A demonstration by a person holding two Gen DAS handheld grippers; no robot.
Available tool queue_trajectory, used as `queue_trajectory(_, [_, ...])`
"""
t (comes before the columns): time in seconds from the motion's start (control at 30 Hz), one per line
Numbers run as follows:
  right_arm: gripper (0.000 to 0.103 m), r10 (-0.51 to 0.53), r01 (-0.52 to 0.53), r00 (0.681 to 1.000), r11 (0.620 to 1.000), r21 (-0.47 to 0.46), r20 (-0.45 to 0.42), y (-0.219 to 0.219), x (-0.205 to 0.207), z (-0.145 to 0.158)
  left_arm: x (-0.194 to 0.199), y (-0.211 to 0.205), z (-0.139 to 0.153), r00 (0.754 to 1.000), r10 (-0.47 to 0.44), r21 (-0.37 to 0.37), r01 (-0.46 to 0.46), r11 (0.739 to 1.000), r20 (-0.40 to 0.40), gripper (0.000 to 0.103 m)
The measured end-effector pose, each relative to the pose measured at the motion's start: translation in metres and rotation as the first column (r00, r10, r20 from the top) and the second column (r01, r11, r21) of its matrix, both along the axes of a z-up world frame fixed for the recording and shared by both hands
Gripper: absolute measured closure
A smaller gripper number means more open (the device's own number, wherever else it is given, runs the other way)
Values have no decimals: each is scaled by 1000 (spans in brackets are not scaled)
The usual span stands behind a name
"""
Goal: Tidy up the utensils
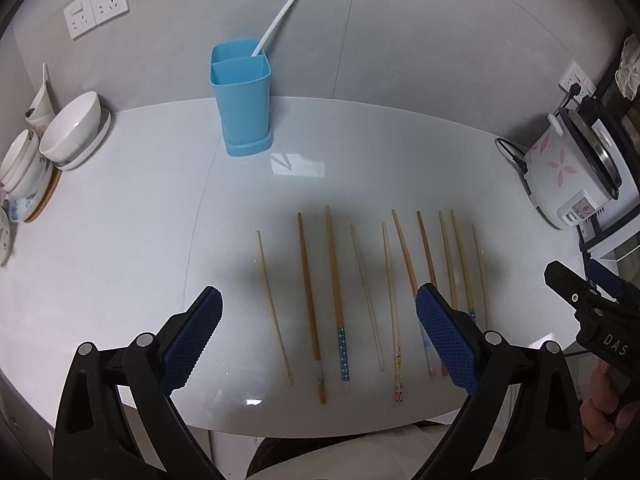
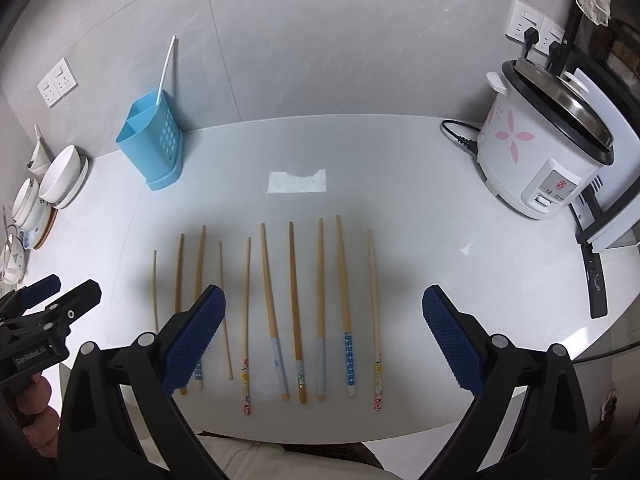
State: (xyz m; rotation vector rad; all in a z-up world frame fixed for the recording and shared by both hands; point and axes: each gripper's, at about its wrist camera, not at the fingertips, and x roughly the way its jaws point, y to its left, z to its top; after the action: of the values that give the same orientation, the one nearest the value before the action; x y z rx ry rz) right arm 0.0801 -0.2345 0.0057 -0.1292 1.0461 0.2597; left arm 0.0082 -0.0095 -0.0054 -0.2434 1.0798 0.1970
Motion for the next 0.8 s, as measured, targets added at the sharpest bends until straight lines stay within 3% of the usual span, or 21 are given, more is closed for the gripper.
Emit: queue_trajectory(0.8, [8, 3, -3, 1000, 1000, -3, -5, 5, -2, -1, 2, 2, -1, 1000, 4, -8, -4, 1000, -2, 7])
